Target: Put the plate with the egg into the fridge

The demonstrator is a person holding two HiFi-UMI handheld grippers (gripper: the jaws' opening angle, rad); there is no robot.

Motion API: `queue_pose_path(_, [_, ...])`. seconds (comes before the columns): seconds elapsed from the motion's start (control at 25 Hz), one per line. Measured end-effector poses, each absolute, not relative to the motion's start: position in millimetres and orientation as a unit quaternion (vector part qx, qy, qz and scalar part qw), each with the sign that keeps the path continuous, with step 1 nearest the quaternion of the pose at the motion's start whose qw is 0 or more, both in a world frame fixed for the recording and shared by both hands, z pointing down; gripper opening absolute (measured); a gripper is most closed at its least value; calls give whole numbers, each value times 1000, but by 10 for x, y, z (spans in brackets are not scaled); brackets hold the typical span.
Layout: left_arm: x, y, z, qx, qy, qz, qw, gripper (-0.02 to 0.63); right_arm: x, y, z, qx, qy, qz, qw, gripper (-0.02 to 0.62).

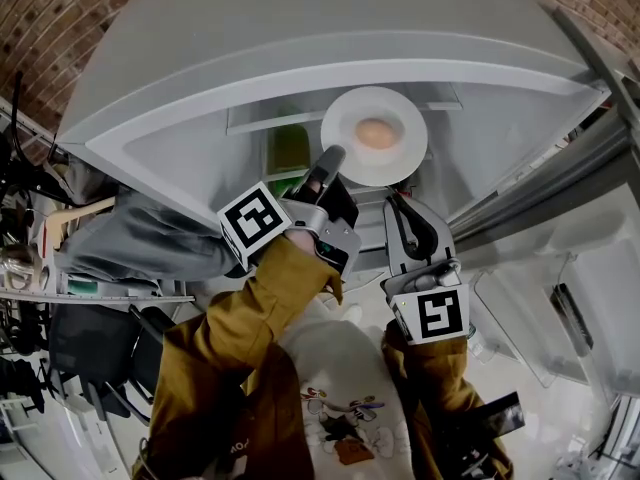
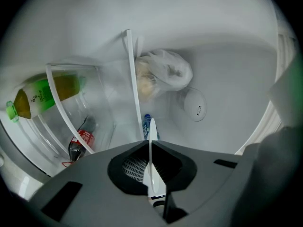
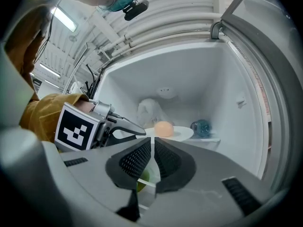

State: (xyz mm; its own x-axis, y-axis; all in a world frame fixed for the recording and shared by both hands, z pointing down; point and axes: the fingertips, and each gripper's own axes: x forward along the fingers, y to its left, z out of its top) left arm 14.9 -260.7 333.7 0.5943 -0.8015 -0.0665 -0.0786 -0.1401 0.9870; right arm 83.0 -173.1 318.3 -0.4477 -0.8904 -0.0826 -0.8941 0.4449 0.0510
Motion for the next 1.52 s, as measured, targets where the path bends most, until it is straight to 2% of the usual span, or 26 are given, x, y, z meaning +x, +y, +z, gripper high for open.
queue_pose_path(1.0, [-3,-2886,3391,663,-373,-330,559,20,798,-1904,3172,-525,849,56,19,9])
queue_pose_path(1.2, [-5,-2914,3399,662,-374,-331,559,20,831,-2011,3377,-530,847,49,-9,9])
queue_pose_path(1.52, [-17,-2943,3428,656,-378,-332,562,20,692,-2158,3497,-523,852,38,-15,9])
